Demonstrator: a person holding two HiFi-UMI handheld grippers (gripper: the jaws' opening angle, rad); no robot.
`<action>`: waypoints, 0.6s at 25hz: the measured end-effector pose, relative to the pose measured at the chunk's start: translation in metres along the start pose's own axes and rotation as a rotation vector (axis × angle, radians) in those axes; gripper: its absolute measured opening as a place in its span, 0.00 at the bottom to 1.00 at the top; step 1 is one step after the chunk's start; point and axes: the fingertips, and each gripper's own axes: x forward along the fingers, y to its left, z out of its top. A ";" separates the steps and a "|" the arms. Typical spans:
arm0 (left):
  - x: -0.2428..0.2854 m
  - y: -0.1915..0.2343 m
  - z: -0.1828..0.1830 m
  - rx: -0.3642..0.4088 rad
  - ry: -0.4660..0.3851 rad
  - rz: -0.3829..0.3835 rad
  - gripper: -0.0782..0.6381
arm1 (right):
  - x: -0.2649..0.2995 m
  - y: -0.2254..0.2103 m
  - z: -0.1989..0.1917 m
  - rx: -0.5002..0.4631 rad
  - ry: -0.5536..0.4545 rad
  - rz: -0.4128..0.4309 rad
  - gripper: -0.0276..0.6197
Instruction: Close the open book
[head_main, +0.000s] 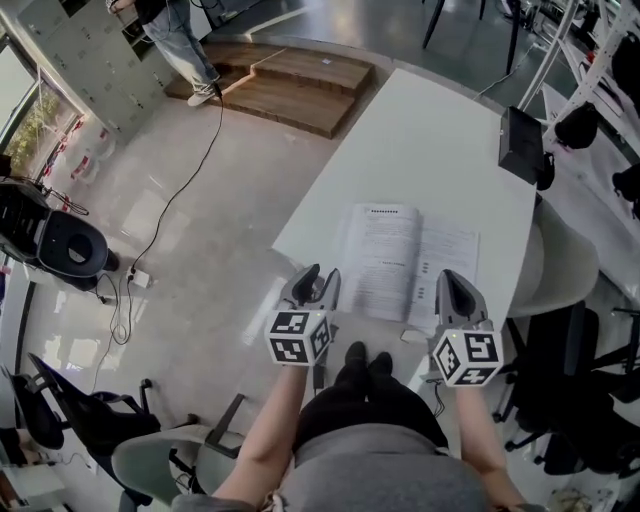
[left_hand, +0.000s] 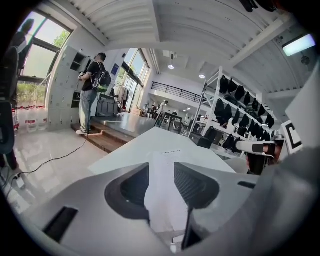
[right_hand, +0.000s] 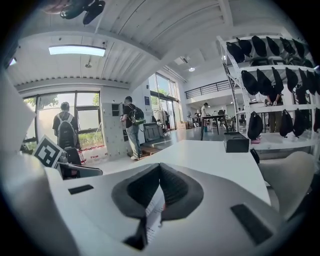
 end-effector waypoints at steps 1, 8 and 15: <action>-0.002 0.003 -0.004 -0.013 0.008 0.009 0.31 | 0.002 0.000 -0.001 -0.002 0.004 0.007 0.05; -0.023 0.020 -0.027 -0.127 0.035 0.082 0.32 | 0.014 0.006 -0.004 -0.015 0.051 0.057 0.05; -0.035 0.027 -0.052 -0.188 0.063 0.142 0.33 | 0.024 0.013 -0.014 -0.016 0.090 0.113 0.05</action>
